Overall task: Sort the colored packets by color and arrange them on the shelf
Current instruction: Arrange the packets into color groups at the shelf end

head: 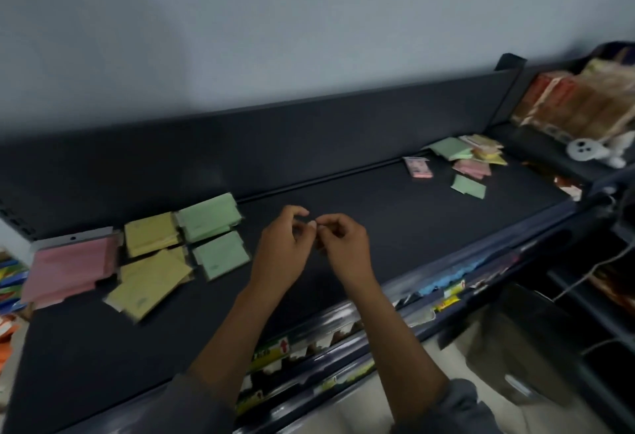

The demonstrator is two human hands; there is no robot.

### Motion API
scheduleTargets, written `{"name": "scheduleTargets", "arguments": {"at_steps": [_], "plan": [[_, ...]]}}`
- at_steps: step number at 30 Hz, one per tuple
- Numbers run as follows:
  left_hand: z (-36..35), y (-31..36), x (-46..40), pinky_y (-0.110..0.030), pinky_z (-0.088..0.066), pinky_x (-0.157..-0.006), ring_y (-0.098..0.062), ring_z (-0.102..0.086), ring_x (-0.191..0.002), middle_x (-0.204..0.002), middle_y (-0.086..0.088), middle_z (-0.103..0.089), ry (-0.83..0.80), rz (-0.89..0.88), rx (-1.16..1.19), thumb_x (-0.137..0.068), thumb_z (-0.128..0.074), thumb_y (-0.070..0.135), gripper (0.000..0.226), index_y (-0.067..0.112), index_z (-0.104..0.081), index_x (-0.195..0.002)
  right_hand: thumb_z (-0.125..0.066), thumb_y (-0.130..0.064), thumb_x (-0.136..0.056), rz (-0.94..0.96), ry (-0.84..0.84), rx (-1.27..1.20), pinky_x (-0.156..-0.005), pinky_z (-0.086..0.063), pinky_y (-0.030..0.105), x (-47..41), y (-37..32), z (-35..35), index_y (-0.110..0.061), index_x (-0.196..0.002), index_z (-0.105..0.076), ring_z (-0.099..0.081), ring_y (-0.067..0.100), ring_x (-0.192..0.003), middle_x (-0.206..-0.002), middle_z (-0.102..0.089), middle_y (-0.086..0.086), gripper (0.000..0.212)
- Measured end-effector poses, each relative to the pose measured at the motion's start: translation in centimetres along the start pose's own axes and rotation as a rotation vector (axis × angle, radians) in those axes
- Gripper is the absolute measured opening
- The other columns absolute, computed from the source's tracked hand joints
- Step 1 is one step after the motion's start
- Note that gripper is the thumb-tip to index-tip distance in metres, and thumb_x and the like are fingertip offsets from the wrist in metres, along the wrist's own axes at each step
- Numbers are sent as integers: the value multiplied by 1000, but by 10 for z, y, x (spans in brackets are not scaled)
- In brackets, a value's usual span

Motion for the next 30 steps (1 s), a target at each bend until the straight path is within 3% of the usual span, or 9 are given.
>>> {"name": "scheduleTargets", "arguments": {"at_steps": [5,9,11,12,16,22,30], "plan": [[-55,31,-19,-25,-51,-76,-3,-64,-87,-92,12,-67,-80,-15,-14,-98,-61,34,22,25,-60,-118,-62,-4,-93,-4,106,-21,-69,-61,39,-20,11,63,-12,-95,-71,-70,22,-74,-82,-73,6,13],[-107,53,-27,-7,-43,-68,7,-60,-86,-95,15,-64,-154,-25,-22,-98,-61,31,25,24,-59,-122,-62,-6,-93,-19,170,-10,-72,-61,47,-34,29,112,-17,-95,-71,-71,22,-75,-81,-72,3,14],[-132,65,-32,-5,-42,-70,8,-59,-88,-98,16,-63,-184,-32,-26,-98,-62,32,26,23,-60,-123,-63,-9,-93,-22,186,19,-74,-61,47,-42,38,135,-21,-95,-71,-71,17,-79,-86,-72,-2,15],[-143,71,-36,-6,-43,-75,5,-61,-92,-101,15,-64,-191,-38,-27,-98,-62,32,28,23,-60,-124,-63,-10,-93,-24,189,29,-76,-61,46,-46,40,146,-23,-95,-71,-71,15,-81,-87,-72,-4,16],[-188,94,-54,-32,-51,-99,-12,-60,-118,-125,2,-66,-193,-75,-66,-97,-61,35,35,21,-60,-129,-63,-11,-93,5,197,98,-80,-59,32,-69,41,191,-27,-98,-69,-68,4,-87,-94,-71,-9,18],[-250,127,-79,-43,-47,-103,-21,-55,-123,-133,0,-61,-172,-108,-156,-98,-58,40,39,23,-58,-133,-63,-12,-94,64,206,211,-74,-44,4,-105,50,261,-17,-112,-69,-62,-1,-95,-106,-68,-5,19],[-325,150,-83,-45,-48,-101,-19,-55,-120,-128,-1,-59,-267,-64,-152,-96,-60,41,38,25,-58,-130,-64,-13,-93,21,232,243,-81,-49,15,-133,91,327,-19,-116,-68,-62,5,-100,-115,-66,-4,25]]}}
Point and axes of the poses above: each hand's wrist, its own x-axis away from the middle knuckle, its own z-axis out of the back of the hand, y = z × x, the point moved 4 cm from there along -x, towards the middle knuckle
